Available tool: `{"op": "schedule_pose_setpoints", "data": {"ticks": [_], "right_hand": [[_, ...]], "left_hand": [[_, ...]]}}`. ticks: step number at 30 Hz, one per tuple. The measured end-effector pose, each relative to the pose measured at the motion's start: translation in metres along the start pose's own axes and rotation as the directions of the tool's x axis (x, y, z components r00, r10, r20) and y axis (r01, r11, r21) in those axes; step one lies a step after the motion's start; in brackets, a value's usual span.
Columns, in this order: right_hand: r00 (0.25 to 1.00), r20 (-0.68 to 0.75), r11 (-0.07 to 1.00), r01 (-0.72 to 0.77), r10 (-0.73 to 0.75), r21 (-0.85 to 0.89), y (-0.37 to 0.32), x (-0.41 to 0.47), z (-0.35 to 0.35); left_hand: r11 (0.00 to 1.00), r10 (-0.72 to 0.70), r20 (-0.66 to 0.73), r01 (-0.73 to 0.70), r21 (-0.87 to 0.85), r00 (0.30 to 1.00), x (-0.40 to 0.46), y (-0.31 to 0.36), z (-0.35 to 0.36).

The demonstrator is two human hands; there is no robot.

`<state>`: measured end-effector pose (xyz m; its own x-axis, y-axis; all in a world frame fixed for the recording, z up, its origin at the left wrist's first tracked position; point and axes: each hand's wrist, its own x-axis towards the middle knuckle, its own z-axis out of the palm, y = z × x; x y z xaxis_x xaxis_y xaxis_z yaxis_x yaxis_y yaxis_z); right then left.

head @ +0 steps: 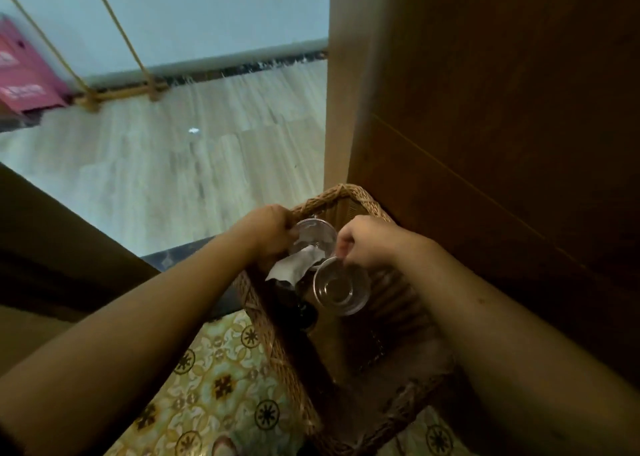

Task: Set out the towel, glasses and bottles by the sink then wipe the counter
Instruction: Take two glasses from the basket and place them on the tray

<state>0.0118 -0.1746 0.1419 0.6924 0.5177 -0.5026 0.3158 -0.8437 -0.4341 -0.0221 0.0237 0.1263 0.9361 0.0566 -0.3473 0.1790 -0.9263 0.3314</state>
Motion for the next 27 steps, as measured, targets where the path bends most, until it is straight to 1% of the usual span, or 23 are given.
{"op": "schedule_pose_setpoints", "data": {"ticks": [4, 8, 11, 14, 20, 24, 27], "right_hand": [[0.993, -0.061, 0.995, 0.103, -0.102, 0.014, -0.042, -0.017, -0.022], [0.976, -0.082, 0.98, 0.199, -0.2, -0.013, -0.102, -0.031, -0.026], [0.961, -0.075, 0.964, 0.265, -0.265, -0.015, -0.161, -0.042, -0.014], [0.94, -0.051, 0.941, 0.337, -0.337, -0.003, -0.227, -0.053, 0.016], [0.887, 0.023, 0.887, 0.459, -0.46, 0.044, -0.372, -0.07, 0.115], [0.845, 0.083, 0.849, 0.524, -0.528, 0.066, -0.465, -0.078, 0.192], [0.814, 0.122, 0.823, 0.557, -0.567, 0.108, -0.529, -0.087, 0.247]], "left_hand": [[0.985, -0.081, -0.124, 0.06, -0.161, 0.989, -0.047, -0.035, -0.031], [0.948, -0.171, -0.231, 0.096, -0.305, 0.958, -0.107, -0.082, -0.057], [0.919, -0.252, -0.268, 0.143, -0.368, 0.93, -0.166, -0.13, -0.07], [0.897, -0.337, -0.307, 0.204, -0.392, 0.89, -0.235, -0.183, -0.073], [0.797, -0.561, -0.327, 0.388, -0.463, 0.761, -0.402, -0.296, -0.064], [0.684, -0.7, -0.302, 0.486, -0.543, 0.647, -0.515, -0.362, -0.052], [0.596, -0.782, -0.29, 0.524, -0.608, 0.552, -0.594, -0.403, -0.042]]}}
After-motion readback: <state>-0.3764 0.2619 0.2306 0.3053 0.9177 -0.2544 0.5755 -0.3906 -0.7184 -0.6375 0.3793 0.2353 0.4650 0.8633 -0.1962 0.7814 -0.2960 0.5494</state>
